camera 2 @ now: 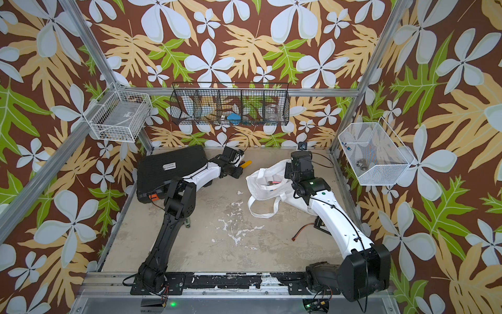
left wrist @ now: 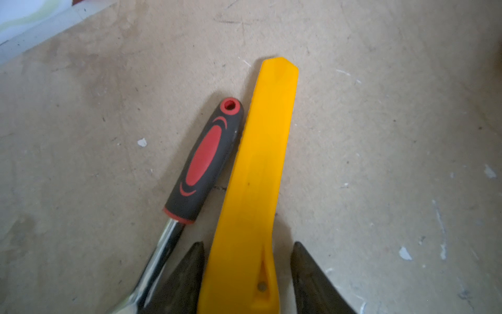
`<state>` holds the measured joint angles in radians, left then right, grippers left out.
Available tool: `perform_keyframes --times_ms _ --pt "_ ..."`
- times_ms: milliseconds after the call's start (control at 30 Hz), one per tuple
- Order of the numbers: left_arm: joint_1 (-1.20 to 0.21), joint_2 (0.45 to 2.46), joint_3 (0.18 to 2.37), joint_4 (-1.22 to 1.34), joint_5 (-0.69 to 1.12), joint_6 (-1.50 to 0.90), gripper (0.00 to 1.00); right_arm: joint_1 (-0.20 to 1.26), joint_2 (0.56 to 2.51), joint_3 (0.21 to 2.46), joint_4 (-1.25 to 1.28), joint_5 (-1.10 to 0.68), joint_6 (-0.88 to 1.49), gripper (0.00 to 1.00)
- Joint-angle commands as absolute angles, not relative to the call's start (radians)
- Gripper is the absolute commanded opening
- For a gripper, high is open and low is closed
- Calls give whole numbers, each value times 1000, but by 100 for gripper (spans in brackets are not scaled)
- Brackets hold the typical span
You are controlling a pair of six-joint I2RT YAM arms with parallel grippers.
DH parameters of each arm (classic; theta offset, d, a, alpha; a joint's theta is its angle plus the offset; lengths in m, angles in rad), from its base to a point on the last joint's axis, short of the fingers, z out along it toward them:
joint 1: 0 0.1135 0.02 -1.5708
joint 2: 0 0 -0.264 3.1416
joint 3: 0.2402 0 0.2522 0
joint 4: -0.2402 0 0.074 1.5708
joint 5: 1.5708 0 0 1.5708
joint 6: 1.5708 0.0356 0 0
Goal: Place the art knife into the pouch
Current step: Pick up the utility knife at the center of the board.
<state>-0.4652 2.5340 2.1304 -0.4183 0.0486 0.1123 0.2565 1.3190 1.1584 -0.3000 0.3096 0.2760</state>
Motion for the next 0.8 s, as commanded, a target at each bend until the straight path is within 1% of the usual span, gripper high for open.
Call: perform_keyframes --times_ms 0,200,267,500,767 --pt "-463 2525 2119 -442 56 101 46 257 1317 1157 -280 302 270 0" --pt "-468 2514 2105 -438 57 95 38 258 1312 1154 -279 304 270 0" --pt "-471 2503 2093 -435 57 91 33 258 1314 1154 -281 304 270 0" --pt "-474 2390 1992 -396 57 63 27 258 1317 1157 -282 310 272 0" --pt "-488 2209 1822 -361 60 18 25 258 1329 1165 -289 316 272 0"
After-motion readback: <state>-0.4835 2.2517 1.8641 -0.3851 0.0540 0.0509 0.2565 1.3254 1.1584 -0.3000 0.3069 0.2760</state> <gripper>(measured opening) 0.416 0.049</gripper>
